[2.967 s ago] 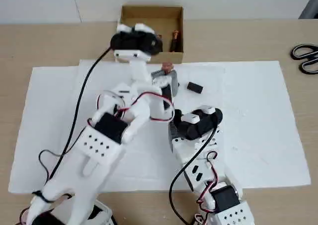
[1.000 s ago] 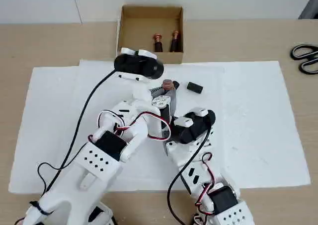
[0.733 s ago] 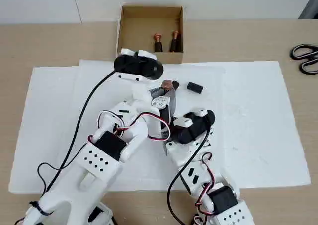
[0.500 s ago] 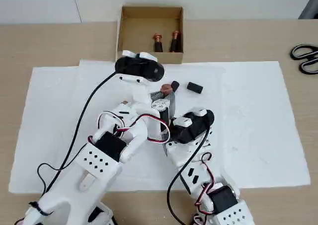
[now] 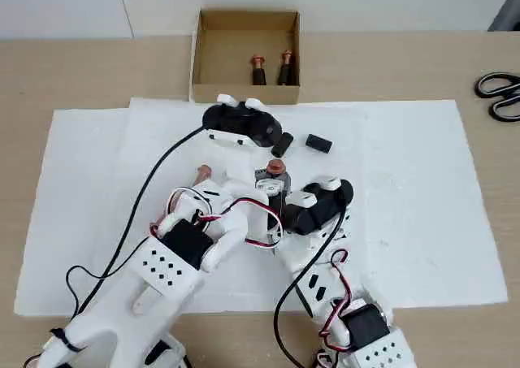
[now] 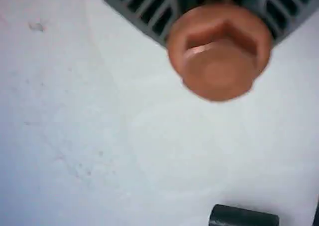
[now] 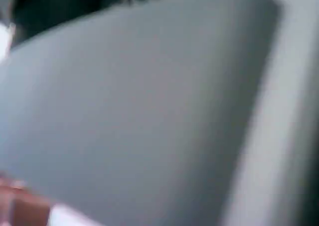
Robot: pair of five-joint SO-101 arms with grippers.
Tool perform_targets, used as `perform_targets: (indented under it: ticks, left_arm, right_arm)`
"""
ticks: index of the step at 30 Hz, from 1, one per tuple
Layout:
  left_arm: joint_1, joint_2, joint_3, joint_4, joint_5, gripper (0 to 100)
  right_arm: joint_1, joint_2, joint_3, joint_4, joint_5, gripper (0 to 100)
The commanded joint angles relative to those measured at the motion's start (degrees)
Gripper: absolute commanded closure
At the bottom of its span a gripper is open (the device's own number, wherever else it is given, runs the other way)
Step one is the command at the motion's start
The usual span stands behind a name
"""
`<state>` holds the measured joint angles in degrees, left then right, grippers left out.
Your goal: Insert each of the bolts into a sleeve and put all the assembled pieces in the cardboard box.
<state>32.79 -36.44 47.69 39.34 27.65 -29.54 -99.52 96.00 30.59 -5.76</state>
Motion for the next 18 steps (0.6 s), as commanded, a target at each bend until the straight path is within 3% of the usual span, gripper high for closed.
perform_targets:
  ticks: [1, 11, 18]
  left_arm:
    - [0.2, -1.3, -0.3, 1.4, -0.5, 99]
    - [0.1, -1.3, -0.8, 6.2, -0.4, 99]
    - [-0.1, -1.4, -0.9, 6.3, -0.2, 80]
  right_arm:
    - [-0.4, -1.3, -1.3, -0.2, -0.1, 99.5]
    - [-0.4, -1.3, -1.3, -0.2, -0.1, 99.5]
    - [-0.4, -1.3, -1.3, -0.2, -0.1, 99.5]
